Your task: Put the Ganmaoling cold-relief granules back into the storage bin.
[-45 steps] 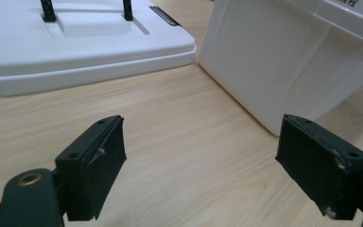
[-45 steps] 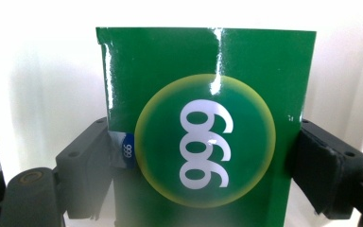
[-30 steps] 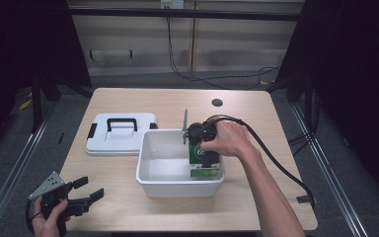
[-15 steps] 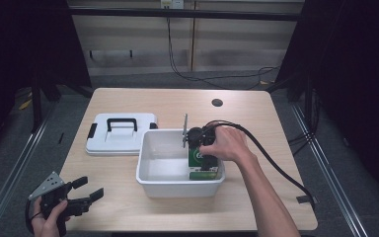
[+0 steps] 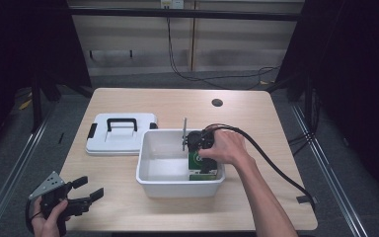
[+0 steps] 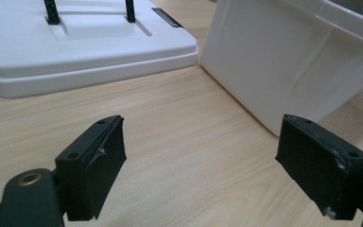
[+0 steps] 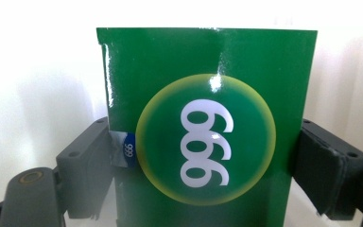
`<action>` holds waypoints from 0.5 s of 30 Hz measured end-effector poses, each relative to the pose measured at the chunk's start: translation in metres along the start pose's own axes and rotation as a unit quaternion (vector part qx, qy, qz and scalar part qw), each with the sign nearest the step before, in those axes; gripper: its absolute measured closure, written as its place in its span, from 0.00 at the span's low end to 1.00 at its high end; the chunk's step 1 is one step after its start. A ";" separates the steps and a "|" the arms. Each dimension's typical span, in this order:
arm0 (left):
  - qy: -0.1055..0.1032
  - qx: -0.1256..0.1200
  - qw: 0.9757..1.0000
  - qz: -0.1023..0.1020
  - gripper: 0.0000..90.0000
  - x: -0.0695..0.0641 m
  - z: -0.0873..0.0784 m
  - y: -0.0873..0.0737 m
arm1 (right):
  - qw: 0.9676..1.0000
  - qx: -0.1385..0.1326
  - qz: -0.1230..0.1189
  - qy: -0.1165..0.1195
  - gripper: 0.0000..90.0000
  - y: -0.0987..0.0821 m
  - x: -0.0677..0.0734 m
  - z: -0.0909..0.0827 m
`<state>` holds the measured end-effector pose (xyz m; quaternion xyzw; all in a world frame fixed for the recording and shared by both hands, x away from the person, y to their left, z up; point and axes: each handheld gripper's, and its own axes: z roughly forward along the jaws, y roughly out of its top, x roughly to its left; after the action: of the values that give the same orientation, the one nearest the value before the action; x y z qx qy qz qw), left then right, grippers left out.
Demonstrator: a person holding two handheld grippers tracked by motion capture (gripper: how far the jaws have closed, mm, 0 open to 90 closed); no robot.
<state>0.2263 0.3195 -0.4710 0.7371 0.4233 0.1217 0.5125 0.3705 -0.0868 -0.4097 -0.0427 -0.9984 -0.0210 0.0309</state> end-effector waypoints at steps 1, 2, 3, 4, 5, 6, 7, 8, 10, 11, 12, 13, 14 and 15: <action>0.001 0.000 1.000 0.000 0.18 0.000 0.000 0.000 | 1.000 0.003 0.004 -0.001 0.17 0.001 0.001 0.001; 0.001 0.000 1.000 -0.001 0.18 0.000 0.000 0.000 | 1.000 0.003 0.000 -0.001 0.17 0.001 0.001 0.002; 0.001 0.000 1.000 -0.002 0.18 0.000 0.000 0.000 | 1.000 0.003 0.003 -0.006 0.17 0.001 0.002 0.003; 0.002 0.000 1.000 -0.002 0.18 0.000 0.000 0.000 | 1.000 -0.005 0.000 -0.003 0.17 0.001 0.001 0.005; 0.001 0.000 1.000 -0.001 0.18 0.000 0.000 0.000 | 1.000 0.006 -0.001 -0.004 0.17 0.001 0.001 0.004; 0.002 0.000 1.000 -0.001 0.18 0.000 0.000 0.000 | 1.000 0.007 0.003 -0.004 0.17 0.002 0.002 0.004; 0.002 0.000 1.000 0.000 0.18 0.000 0.000 0.000 | 1.000 0.006 0.003 -0.003 0.17 0.002 0.002 0.004; 0.001 0.001 1.000 0.000 0.18 0.000 0.000 0.000 | 1.000 0.006 0.003 -0.004 0.17 0.002 0.002 0.004; 0.002 -0.001 1.000 0.000 0.18 0.000 0.000 0.000 | 1.000 0.011 0.001 -0.003 0.16 0.003 0.002 0.006; 0.003 0.000 1.000 0.000 0.18 0.000 0.000 0.000 | 1.000 0.013 0.003 -0.006 0.16 0.003 0.001 0.006; 0.004 -0.001 1.000 0.000 0.18 0.001 0.000 0.000 | 1.000 0.014 0.005 0.001 0.16 0.003 0.001 0.006; 0.004 -0.002 1.000 -0.004 0.18 0.001 0.000 0.000 | 1.000 0.014 0.004 0.001 0.16 0.003 0.001 0.007; 0.004 -0.002 1.000 -0.003 0.18 0.001 0.000 0.000 | 1.000 0.014 0.005 0.001 0.15 0.003 0.001 0.007; 0.004 -0.001 1.000 -0.001 0.18 0.001 0.000 0.000 | 1.000 0.017 0.008 0.004 0.15 0.003 0.000 0.008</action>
<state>0.2269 0.3199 -0.4712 0.7355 0.4263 0.1245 0.5117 0.3699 -0.0836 -0.4171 -0.0498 -0.9981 -0.0041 0.0355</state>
